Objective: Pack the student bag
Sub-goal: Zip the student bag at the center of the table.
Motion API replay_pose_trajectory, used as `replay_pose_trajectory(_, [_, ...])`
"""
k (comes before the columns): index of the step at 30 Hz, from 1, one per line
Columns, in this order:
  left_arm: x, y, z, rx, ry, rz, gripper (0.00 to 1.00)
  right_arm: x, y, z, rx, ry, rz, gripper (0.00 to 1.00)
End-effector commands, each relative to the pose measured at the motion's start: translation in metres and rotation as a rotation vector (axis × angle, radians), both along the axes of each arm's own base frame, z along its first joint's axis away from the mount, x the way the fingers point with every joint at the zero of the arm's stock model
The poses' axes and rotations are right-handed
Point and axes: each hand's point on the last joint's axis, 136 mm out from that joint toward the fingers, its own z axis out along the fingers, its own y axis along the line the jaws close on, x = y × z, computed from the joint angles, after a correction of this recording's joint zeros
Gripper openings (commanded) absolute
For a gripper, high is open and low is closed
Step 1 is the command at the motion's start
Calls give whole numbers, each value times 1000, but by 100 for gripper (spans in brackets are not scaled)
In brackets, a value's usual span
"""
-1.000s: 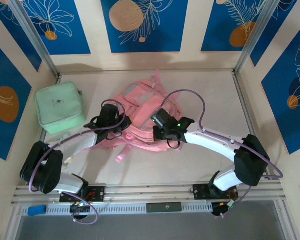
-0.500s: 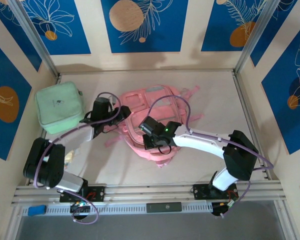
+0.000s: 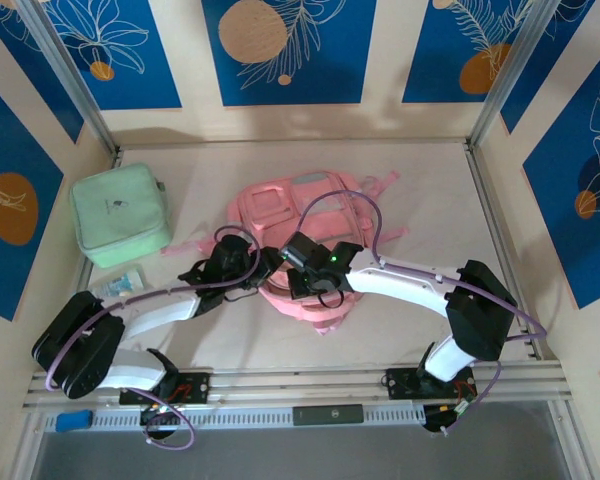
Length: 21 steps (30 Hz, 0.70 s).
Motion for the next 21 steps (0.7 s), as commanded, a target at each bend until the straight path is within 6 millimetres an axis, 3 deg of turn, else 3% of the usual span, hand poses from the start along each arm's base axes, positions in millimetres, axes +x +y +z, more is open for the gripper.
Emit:
replay_pose_trajectory(1, [18, 4, 16, -5, -68, 85, 19, 2, -7, 11, -24, -23, -34, 0])
replay_pose_trajectory(4, [16, 28, 11, 157, -50, 98, 0, 6, -28, 15, -54, -47, -69, 0])
replay_pose_trajectory(10, [21, 85, 9, 311, -29, 79, 0, 21, -106, 10, -109, -1, -235, 0])
replay_pose_trajectory(12, [30, 94, 7, 301, -7, 43, 0, 30, -123, 11, -74, 11, -284, 0])
replay_pose_trajectory(14, [39, 101, 9, 312, 10, 36, 0, 37, -122, 18, -33, 1, -273, 0])
replay_pose_trajectory(17, [53, 94, 24, 305, -54, 4, 4, 35, -90, 29, -8, -41, -160, 0])
replay_pose_trajectory(19, [58, 82, 38, 252, -94, -38, 31, 26, -62, 33, 1, -63, -78, 0])
replay_pose_trajectory(21, [54, 74, 45, 196, -104, -36, 43, 19, -41, 36, 17, -61, -40, 0])
